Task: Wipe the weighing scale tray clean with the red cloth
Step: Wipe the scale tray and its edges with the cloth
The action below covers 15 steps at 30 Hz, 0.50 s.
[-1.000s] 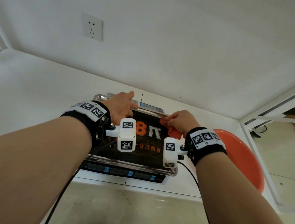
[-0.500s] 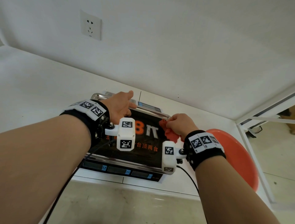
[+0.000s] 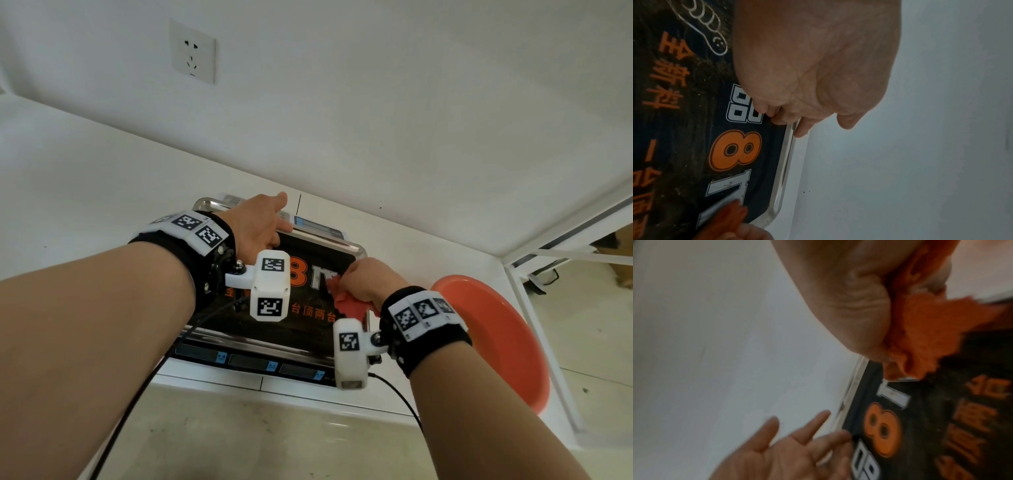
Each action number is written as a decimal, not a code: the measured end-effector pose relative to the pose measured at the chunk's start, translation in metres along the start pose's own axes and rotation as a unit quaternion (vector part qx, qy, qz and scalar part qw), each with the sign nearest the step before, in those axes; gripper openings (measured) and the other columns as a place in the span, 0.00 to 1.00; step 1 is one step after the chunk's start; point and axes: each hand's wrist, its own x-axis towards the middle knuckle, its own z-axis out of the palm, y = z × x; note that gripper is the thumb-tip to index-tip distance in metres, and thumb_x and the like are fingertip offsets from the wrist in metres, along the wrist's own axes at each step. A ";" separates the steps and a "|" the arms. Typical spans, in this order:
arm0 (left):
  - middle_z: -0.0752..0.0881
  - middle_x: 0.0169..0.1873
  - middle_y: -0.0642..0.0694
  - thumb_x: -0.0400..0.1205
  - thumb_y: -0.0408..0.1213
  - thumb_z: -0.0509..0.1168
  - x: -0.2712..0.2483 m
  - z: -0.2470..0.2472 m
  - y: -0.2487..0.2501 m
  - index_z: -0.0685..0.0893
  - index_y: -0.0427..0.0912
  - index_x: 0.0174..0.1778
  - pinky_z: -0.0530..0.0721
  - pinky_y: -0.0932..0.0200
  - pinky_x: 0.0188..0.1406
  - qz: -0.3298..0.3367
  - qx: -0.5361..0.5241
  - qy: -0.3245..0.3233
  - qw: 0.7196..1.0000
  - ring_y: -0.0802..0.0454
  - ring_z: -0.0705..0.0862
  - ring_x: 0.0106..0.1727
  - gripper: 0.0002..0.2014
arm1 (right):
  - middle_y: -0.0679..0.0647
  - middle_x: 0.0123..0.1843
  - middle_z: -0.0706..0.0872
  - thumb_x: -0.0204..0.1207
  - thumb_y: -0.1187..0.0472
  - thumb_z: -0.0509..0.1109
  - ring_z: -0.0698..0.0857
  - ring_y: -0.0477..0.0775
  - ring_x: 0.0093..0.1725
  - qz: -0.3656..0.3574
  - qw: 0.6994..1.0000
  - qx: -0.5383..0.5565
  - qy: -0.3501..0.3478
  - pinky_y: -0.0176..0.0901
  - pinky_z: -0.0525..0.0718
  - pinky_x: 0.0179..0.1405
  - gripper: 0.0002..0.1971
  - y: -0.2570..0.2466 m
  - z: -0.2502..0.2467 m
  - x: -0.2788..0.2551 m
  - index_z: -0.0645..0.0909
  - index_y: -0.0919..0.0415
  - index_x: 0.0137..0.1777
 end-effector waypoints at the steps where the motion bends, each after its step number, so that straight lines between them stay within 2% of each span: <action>1: 0.45 0.83 0.32 0.85 0.61 0.41 -0.001 0.000 0.001 0.55 0.40 0.84 0.47 0.36 0.80 0.001 -0.002 -0.001 1.000 0.36 0.43 0.84 0.36 | 0.59 0.53 0.91 0.79 0.54 0.71 0.90 0.59 0.53 0.000 0.999 0.031 0.014 0.53 0.89 0.59 0.14 0.000 -0.005 0.000 0.87 0.63 0.56; 4: 0.45 0.83 0.32 0.85 0.61 0.41 -0.003 0.000 0.001 0.55 0.40 0.84 0.47 0.36 0.80 0.002 -0.004 -0.002 1.000 0.35 0.43 0.84 0.36 | 0.59 0.53 0.92 0.78 0.62 0.69 0.90 0.61 0.54 0.013 0.993 0.093 0.072 0.54 0.89 0.58 0.10 0.004 -0.014 0.002 0.86 0.61 0.57; 6: 0.45 0.83 0.32 0.84 0.61 0.41 -0.003 -0.001 0.000 0.55 0.41 0.84 0.48 0.36 0.80 0.001 -0.002 -0.001 1.000 0.35 0.43 0.84 0.36 | 0.58 0.51 0.93 0.76 0.64 0.71 0.90 0.60 0.54 0.021 0.993 0.091 0.070 0.54 0.89 0.59 0.11 0.002 -0.012 0.001 0.86 0.60 0.58; 8: 0.45 0.83 0.32 0.84 0.62 0.41 -0.004 -0.002 0.000 0.55 0.41 0.84 0.48 0.35 0.80 -0.001 -0.003 -0.001 1.000 0.35 0.44 0.84 0.36 | 0.57 0.50 0.93 0.77 0.63 0.70 0.91 0.58 0.52 0.025 0.995 0.072 0.069 0.53 0.89 0.59 0.12 0.000 -0.007 -0.002 0.87 0.56 0.58; 11: 0.45 0.83 0.32 0.84 0.62 0.41 -0.004 -0.004 0.001 0.54 0.41 0.84 0.47 0.35 0.80 -0.002 -0.009 0.000 1.000 0.35 0.43 0.84 0.37 | 0.56 0.55 0.91 0.78 0.63 0.70 0.90 0.59 0.55 -0.008 0.998 -0.017 0.059 0.52 0.89 0.59 0.17 -0.008 0.001 -0.005 0.85 0.47 0.64; 13: 0.45 0.83 0.32 0.84 0.62 0.41 -0.003 -0.004 0.001 0.54 0.41 0.84 0.46 0.35 0.80 0.000 -0.010 -0.002 1.000 0.35 0.43 0.84 0.37 | 0.55 0.51 0.92 0.77 0.56 0.71 0.91 0.58 0.51 -0.008 0.998 0.036 0.058 0.53 0.91 0.55 0.14 -0.017 0.006 -0.007 0.87 0.51 0.62; 15: 0.45 0.83 0.32 0.84 0.62 0.41 -0.003 -0.005 0.001 0.54 0.41 0.84 0.46 0.35 0.80 0.001 -0.009 -0.001 1.000 0.35 0.43 0.84 0.37 | 0.56 0.53 0.91 0.80 0.50 0.69 0.91 0.58 0.53 -0.013 0.996 0.082 0.028 0.55 0.90 0.58 0.16 -0.022 0.006 -0.010 0.87 0.58 0.61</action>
